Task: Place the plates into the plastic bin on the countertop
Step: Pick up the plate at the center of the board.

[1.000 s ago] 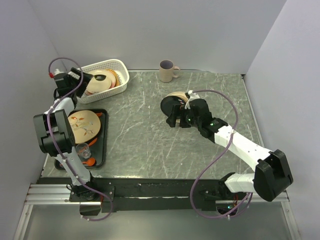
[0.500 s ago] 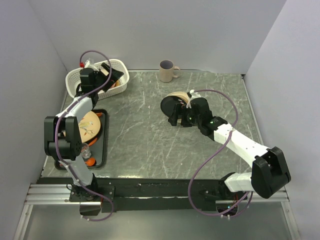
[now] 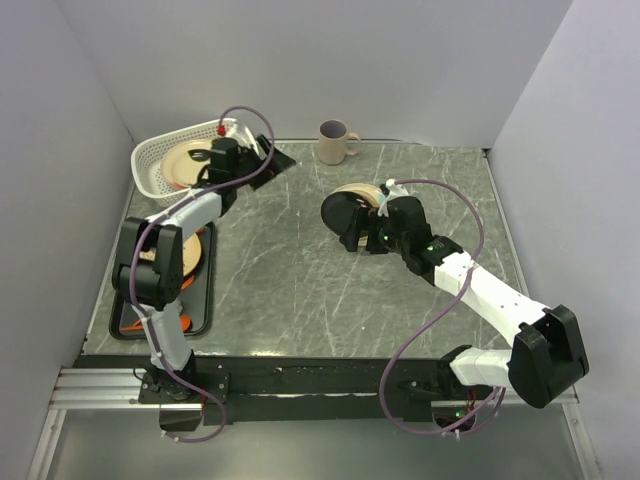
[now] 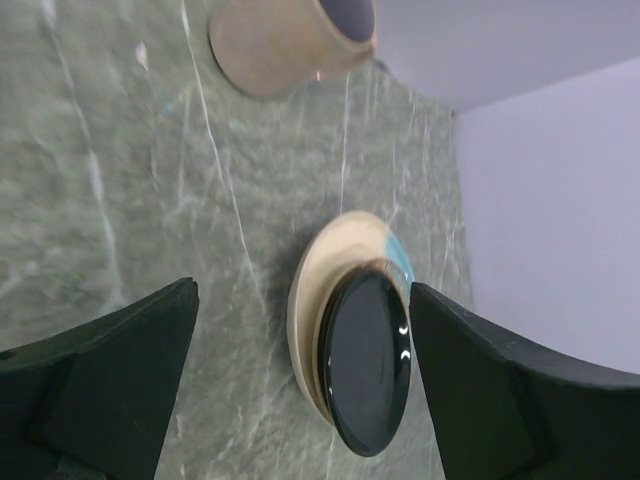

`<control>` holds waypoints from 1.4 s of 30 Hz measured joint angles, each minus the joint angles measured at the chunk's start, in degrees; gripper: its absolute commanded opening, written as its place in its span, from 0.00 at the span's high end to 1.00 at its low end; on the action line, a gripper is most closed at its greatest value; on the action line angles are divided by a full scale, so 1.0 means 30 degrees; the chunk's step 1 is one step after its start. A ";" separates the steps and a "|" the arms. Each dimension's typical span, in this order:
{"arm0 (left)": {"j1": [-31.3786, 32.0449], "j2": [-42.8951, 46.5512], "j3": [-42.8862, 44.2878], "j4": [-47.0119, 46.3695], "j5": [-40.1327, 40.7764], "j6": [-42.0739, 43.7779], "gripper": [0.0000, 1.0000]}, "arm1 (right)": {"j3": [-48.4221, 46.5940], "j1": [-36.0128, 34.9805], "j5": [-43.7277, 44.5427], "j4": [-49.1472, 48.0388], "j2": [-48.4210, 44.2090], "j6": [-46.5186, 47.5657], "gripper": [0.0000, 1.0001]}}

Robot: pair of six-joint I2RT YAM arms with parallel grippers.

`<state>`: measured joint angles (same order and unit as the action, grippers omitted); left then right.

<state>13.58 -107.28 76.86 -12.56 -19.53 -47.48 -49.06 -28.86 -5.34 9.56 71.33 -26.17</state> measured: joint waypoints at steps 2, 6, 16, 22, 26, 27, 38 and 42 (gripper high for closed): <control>0.0619 -0.0430 0.0000 0.0044 -0.0015 -0.0029 0.21 | 0.0000 0.0029 -0.0015 0.0044 -0.0015 0.0000 0.00; 0.1982 -0.1129 -0.0087 0.0029 -0.0022 -0.0066 0.28 | 0.0000 0.0058 -0.0015 0.0153 -0.0015 0.0015 0.00; 0.4102 -0.1494 -0.1457 0.0015 0.0124 0.0007 0.38 | 0.0051 0.0204 -0.0080 0.0146 -0.0022 0.0022 0.00; 0.4612 -0.2215 -0.1494 0.0000 0.0175 0.0022 0.47 | 0.0415 0.0219 -0.0080 0.0175 -0.0109 0.0022 0.00; 0.4838 -0.2761 -0.1486 0.0015 0.0189 0.0007 0.61 | 0.0699 0.0321 -0.0066 0.0248 -0.0372 0.0015 0.00; 0.4889 -0.2885 -0.1486 -0.0007 0.0175 0.0007 0.63 | 0.0787 0.0357 -0.0066 0.0255 -0.0481 0.0022 0.00; 0.4867 -0.2900 -0.1166 -0.0525 0.0015 -0.0058 0.99 | 0.1151 0.0517 -0.0058 0.0255 -0.0918 0.0022 0.00; 0.4903 -0.2885 -0.1166 -0.0495 0.0109 -0.0073 0.99 | 0.1151 0.0554 -0.0095 0.0240 -0.0918 0.0022 0.00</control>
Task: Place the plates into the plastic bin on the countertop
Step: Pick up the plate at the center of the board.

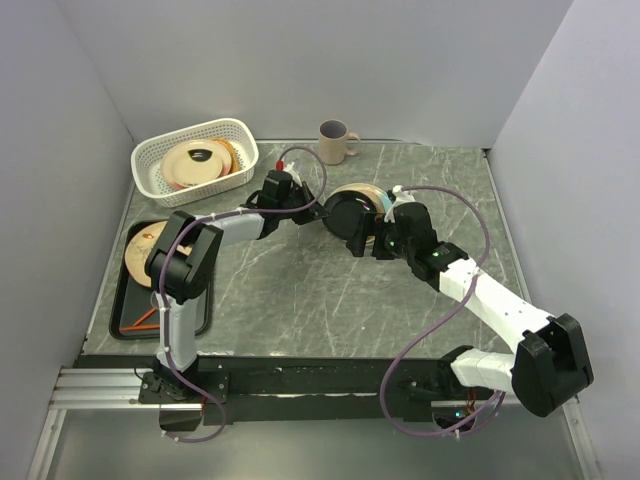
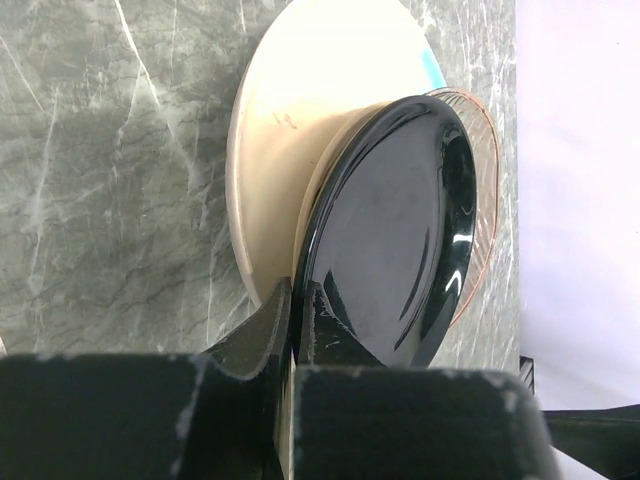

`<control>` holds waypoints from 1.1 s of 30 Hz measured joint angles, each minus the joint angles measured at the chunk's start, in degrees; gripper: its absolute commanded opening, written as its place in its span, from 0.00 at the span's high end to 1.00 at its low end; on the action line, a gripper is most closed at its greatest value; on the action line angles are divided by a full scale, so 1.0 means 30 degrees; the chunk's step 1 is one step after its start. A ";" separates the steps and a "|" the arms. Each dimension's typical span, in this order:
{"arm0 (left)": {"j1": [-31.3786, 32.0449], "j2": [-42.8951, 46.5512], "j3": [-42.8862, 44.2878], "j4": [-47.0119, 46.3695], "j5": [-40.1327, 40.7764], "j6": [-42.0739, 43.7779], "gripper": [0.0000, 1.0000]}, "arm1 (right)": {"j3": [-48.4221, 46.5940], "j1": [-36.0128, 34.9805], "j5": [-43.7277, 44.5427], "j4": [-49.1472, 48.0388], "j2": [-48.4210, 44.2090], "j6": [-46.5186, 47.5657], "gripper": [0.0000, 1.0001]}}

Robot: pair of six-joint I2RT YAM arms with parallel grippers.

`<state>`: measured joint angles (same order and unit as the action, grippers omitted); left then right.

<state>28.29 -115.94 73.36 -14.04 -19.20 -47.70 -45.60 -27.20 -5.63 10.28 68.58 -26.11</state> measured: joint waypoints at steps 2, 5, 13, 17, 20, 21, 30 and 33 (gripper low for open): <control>0.0000 0.0022 0.0000 0.0044 0.0029 0.0000 0.99 | 0.0000 0.0015 0.0000 -0.0007 0.0000 0.0000 0.00; 0.0015 0.0073 0.0000 0.0117 0.0095 0.0022 0.99 | 0.0007 0.0036 -0.0007 -0.0029 0.0000 0.0000 0.00; 0.0015 0.0095 0.0000 0.0160 0.0087 0.0022 0.99 | 0.0197 0.0066 -0.0015 -0.0138 0.0000 -0.0007 0.00; -0.0015 0.0095 0.0000 0.0160 -0.0066 0.0022 0.99 | 0.0219 0.0087 -0.0066 -0.0138 0.0044 0.0000 0.00; -0.0138 0.0175 -0.0087 0.0117 -0.0270 0.0015 0.99 | 0.0219 0.0117 -0.0211 -0.0138 0.0124 -0.0007 0.00; -0.0197 0.0277 -0.0248 0.0066 -0.0372 0.0015 0.99 | 0.0219 0.0131 -0.0233 -0.0146 0.0146 -0.0007 0.00; -0.1239 0.1982 -0.1719 -0.0255 -0.1676 -0.0036 0.99 | 0.0219 0.0160 -0.0627 -0.0699 0.0699 -0.0022 0.00; -0.1661 0.2426 -0.2149 -0.0750 -0.2120 -0.0168 0.99 | 0.0219 0.0160 -0.0801 -0.0743 0.0823 -0.0073 0.00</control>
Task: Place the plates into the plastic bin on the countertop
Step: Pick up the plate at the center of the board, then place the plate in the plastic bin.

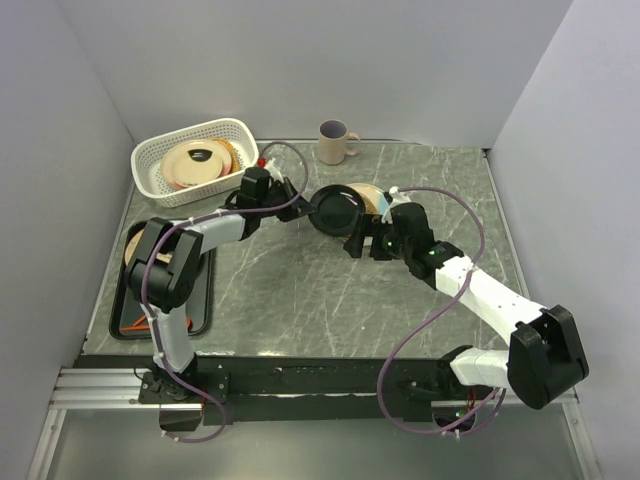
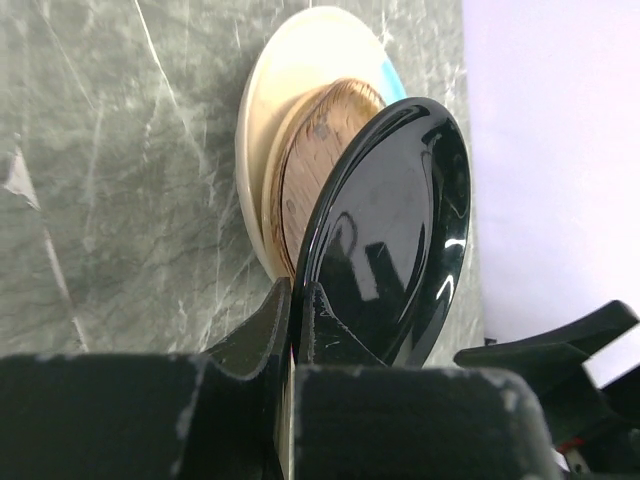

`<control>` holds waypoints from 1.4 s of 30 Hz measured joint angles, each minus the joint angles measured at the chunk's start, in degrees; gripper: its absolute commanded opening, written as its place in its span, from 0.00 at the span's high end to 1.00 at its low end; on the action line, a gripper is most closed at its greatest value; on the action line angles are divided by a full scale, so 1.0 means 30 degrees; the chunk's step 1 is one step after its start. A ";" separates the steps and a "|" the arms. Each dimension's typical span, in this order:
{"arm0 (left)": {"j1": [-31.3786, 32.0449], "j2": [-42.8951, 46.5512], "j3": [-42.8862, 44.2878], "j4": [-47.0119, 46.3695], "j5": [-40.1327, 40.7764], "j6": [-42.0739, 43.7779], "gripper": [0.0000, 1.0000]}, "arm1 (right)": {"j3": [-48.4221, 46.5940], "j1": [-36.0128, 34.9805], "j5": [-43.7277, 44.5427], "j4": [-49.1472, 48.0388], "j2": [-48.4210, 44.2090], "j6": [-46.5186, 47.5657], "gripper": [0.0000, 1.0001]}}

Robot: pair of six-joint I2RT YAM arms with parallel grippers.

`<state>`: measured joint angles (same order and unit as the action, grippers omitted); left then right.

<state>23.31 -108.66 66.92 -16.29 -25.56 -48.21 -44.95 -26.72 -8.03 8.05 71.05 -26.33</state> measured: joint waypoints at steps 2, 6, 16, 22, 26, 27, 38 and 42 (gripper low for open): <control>-0.0284 0.0146 -0.0131 -0.0255 -0.0248 -0.0189 0.99 | 0.0000 0.0000 -0.0044 -0.0066 0.0036 -0.0007 0.00; -0.0721 0.0168 -0.0372 -0.1035 -0.0954 -0.0568 0.99 | 0.0000 0.0000 -0.0051 -0.0117 0.0036 -0.0058 0.00; -0.2208 0.0481 -0.1056 -0.1326 -0.1523 -0.1035 0.99 | 0.0138 0.0036 0.0029 -0.0124 -0.0299 -0.0102 0.00; -0.3344 0.1887 -0.1654 -0.0597 -0.1260 -0.0692 0.99 | 0.0138 0.0051 -0.0015 -0.0138 -0.0255 -0.0175 0.00; -0.4182 0.2710 -0.1960 -0.0372 -0.0998 -0.0503 0.99 | 0.0102 0.0051 -0.0226 -0.0342 0.0080 -0.0226 0.00; -0.4415 0.2922 -0.2069 -0.0270 -0.0976 -0.0466 0.99 | 0.0080 0.0051 -0.0306 -0.0401 0.0233 -0.0240 0.00; -0.6135 0.3432 -0.2222 0.0896 -0.0481 -0.0248 0.99 | -0.0022 0.0051 -0.0940 -0.0648 0.1399 -0.0277 0.00; -0.6572 0.3424 -0.1960 0.1326 -0.0488 -0.0262 0.99 | -0.0022 0.0051 -0.0925 -0.0678 0.1399 -0.0277 0.00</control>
<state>3.60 -98.39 61.04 -12.32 -27.03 -48.99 -45.01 -26.57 -10.81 6.02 75.24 -27.16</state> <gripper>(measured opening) 0.037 0.998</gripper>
